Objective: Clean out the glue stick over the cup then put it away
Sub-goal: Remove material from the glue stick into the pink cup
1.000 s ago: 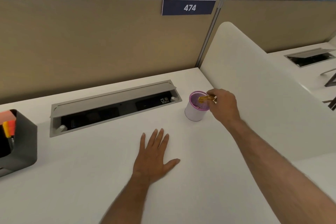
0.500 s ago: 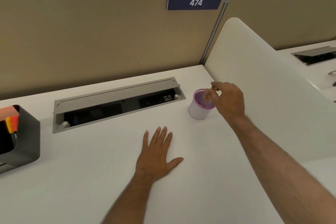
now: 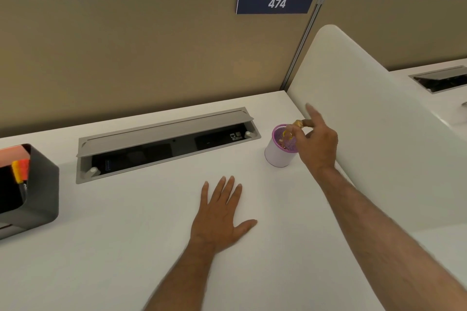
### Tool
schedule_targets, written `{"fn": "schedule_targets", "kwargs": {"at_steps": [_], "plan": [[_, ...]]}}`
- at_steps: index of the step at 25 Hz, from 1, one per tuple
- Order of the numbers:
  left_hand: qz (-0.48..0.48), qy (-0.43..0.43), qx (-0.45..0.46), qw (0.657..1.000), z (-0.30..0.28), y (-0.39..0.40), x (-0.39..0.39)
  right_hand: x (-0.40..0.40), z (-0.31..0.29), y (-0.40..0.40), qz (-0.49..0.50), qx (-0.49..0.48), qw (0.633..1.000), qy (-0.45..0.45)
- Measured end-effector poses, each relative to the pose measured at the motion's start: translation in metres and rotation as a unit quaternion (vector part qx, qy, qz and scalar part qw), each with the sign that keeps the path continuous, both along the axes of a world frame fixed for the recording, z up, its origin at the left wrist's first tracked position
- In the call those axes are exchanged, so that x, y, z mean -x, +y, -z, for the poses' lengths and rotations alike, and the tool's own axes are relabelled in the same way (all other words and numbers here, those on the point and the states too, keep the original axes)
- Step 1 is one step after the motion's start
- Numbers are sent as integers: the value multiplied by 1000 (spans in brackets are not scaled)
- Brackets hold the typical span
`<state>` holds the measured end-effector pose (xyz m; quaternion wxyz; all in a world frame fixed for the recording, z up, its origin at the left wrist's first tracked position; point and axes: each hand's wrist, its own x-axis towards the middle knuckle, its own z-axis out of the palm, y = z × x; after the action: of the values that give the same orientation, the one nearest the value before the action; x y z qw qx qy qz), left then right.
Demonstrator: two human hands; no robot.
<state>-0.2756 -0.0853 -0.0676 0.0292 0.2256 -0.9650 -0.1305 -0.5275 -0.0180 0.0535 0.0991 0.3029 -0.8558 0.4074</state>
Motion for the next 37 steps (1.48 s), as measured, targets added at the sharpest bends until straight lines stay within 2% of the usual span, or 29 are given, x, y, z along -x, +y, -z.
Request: {"fn": "schedule_targets", "kwargs": {"at_steps": [2, 7, 11, 15, 19, 23, 28, 32, 35, 37], "plan": [[0, -1, 1, 1000, 0, 0, 0, -1, -1, -2, 8, 23, 1000, 3], [-2, 6, 0, 1000, -1, 0, 1, 1, 3, 0, -12, -18, 999, 48], [-3, 5, 2, 1000, 0, 0, 1, -1, 6, -1, 10, 11, 1000, 6], [-3, 11, 0, 1000, 0, 0, 2, 4, 7, 4, -26, -43, 996, 67], [-3, 19, -5, 1000, 1, 0, 2, 0, 5, 1, 20, 19, 1000, 12], [-2, 17, -4, 1000, 2, 0, 2, 4, 6, 5, -25, -30, 997, 60], [-3, 14, -4, 1000, 2, -1, 2, -1, 5, 1, 20, 21, 1000, 11], [-3, 13, -6, 1000, 2, -1, 2, 1, 5, 4, -21, -37, 997, 67], [-4, 11, -4, 1000, 2, -1, 2, -2, 4, 3, 5, 17, 1000, 17], [-3, 9, -3, 1000, 3, 0, 2, -2, 4, 2, 11, 18, 999, 25]]}}
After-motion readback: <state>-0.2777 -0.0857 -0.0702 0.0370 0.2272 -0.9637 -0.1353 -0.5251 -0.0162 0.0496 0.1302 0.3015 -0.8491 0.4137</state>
